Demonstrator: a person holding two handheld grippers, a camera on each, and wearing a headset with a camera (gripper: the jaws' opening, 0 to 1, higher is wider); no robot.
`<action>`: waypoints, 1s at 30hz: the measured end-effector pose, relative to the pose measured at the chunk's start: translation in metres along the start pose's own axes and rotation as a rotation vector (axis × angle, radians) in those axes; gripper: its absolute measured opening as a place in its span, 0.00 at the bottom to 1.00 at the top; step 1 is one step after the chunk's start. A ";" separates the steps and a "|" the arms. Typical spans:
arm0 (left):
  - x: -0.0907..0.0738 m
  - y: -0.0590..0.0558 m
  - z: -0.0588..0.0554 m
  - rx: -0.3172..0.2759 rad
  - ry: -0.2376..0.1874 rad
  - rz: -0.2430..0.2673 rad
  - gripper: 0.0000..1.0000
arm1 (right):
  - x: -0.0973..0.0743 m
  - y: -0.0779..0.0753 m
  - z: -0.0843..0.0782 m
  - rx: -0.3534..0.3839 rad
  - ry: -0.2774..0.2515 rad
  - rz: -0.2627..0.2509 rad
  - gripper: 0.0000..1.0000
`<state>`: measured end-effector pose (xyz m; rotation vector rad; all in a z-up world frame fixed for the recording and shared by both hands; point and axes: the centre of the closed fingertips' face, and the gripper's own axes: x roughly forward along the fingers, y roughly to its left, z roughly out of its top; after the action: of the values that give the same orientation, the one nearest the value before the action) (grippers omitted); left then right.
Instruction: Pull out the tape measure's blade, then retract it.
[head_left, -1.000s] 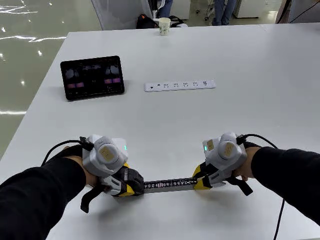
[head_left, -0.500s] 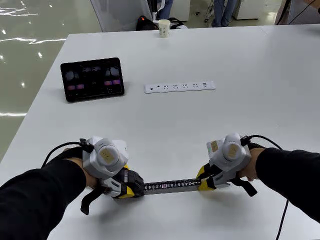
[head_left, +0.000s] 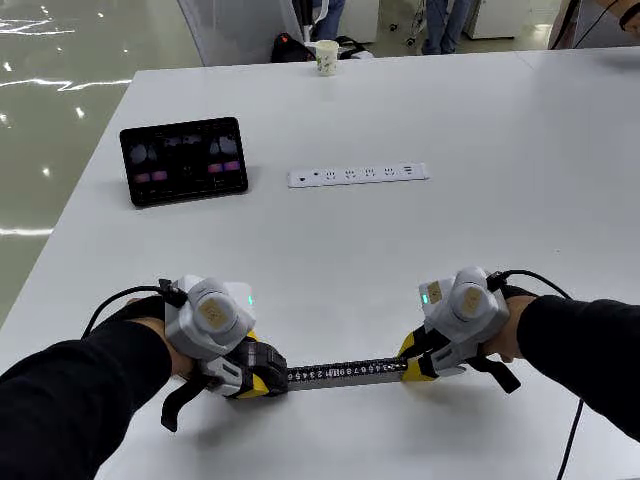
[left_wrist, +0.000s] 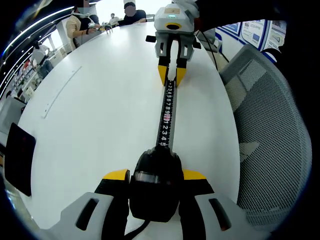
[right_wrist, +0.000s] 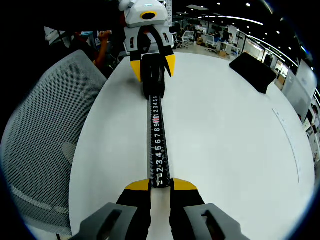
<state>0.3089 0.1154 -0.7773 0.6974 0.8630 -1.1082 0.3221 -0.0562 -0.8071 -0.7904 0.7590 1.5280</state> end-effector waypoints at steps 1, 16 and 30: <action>0.000 0.000 0.000 0.000 0.000 0.000 0.33 | 0.000 0.000 0.000 0.000 0.000 0.000 0.10; 0.000 0.001 0.001 -0.001 -0.001 0.000 0.33 | -0.006 -0.001 -0.008 0.003 0.001 -0.007 0.10; 0.000 0.001 0.001 -0.003 -0.002 0.002 0.33 | -0.009 -0.002 -0.014 0.008 0.008 -0.010 0.10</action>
<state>0.3104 0.1154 -0.7767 0.6948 0.8618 -1.1054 0.3255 -0.0727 -0.8071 -0.7938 0.7650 1.5129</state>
